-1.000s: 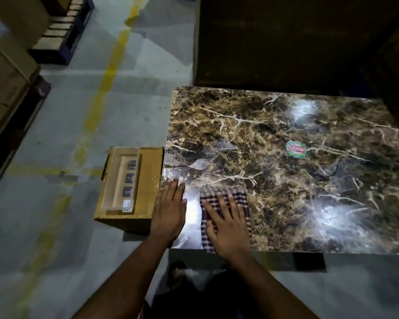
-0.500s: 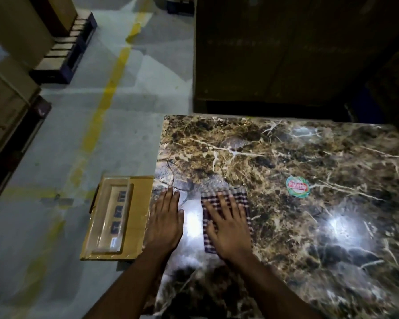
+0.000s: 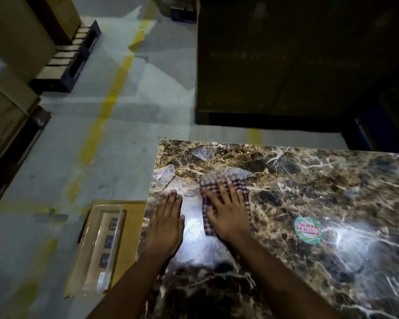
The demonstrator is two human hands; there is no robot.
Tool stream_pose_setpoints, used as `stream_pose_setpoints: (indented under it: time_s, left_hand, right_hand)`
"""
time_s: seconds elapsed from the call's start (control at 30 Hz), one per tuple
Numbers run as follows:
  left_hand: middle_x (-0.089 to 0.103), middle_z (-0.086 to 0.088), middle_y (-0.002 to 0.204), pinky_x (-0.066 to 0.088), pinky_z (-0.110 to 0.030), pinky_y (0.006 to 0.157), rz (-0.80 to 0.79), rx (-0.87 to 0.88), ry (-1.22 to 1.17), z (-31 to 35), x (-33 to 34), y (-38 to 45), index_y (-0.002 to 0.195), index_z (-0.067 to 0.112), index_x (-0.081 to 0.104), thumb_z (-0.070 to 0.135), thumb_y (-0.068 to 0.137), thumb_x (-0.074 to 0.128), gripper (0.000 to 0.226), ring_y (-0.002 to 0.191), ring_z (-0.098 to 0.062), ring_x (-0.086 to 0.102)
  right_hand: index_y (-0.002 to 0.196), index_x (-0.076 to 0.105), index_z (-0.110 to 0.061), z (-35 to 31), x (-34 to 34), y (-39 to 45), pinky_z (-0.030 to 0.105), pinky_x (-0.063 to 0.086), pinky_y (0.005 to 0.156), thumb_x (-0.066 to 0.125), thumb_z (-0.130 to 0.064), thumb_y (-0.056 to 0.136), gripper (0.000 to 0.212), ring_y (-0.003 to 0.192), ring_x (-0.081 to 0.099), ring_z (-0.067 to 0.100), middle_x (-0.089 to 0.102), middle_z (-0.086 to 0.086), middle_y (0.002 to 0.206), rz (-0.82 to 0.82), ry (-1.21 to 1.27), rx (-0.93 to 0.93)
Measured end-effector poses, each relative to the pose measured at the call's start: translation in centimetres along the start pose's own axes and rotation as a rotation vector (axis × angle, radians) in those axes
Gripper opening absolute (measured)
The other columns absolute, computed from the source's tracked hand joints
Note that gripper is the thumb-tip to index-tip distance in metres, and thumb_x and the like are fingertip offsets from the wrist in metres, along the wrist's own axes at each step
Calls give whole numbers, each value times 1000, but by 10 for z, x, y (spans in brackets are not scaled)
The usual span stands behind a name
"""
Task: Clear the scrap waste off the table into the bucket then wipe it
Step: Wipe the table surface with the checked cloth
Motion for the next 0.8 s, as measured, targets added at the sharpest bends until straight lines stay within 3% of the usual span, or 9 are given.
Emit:
stream_pose_setpoints:
  time_s: [0.1,0.23,0.3,0.43,0.57,0.7,0.8]
  left_hand:
    - [15,1,168,18,-44,122,-20,-17,-1,7,0,13,160,22,21,39,104,23,58,153,-24,14]
    - [13,1,169,14,-43,123,-20,-47,16,11,-1,37,160,22,19,38,105,27,58,154,-21,10]
    - [16,0,168,17,-44,123,-7,-54,23,11,-3,50,159,21,22,39,103,28,59,153,-22,15]
    - [22,-1,167,21,-44,122,0,-67,49,11,0,62,158,20,26,41,100,22,62,152,-23,21]
    - [22,-1,166,17,-44,123,40,-119,5,17,-2,72,157,21,28,41,102,24,59,153,-21,18]
    - [18,-2,168,11,-42,123,45,-93,-14,33,-8,93,158,18,24,35,105,29,56,154,-20,13]
    - [16,-1,168,11,-41,124,36,-64,-54,46,-5,101,158,19,24,33,106,32,55,154,-19,12]
  right_hand:
    - [157,11,-49,3,-12,65,49,-2,125,19,-55,99,60,156,-9,29,1,1,171,30,36,93]
    - [158,14,-47,-37,-5,82,49,-2,125,23,-53,99,59,156,-8,28,2,0,171,10,10,-85]
    - [157,18,-47,-26,-6,69,49,2,126,26,-53,99,59,157,-6,26,3,-2,171,12,-15,-122]
    - [157,10,-49,25,-20,97,50,1,126,24,-55,99,60,157,-6,27,3,-1,171,23,-28,0]
    - [158,11,-47,6,-25,152,51,-1,125,20,-55,100,60,156,-5,30,6,2,170,29,10,29]
    - [157,14,-47,-15,-16,133,49,2,126,24,-53,100,59,157,-3,27,7,0,170,-7,-53,-154]
    - [158,10,-48,43,-28,105,47,-5,125,22,-54,100,59,157,-8,25,3,-2,170,18,-51,-74]
Point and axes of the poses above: each hand's wrist, its own y-axis towards the middle knuckle, its own x-axis out of the palm, z = x × y, the point moved 9 cm from there along y, towards the middle knuckle
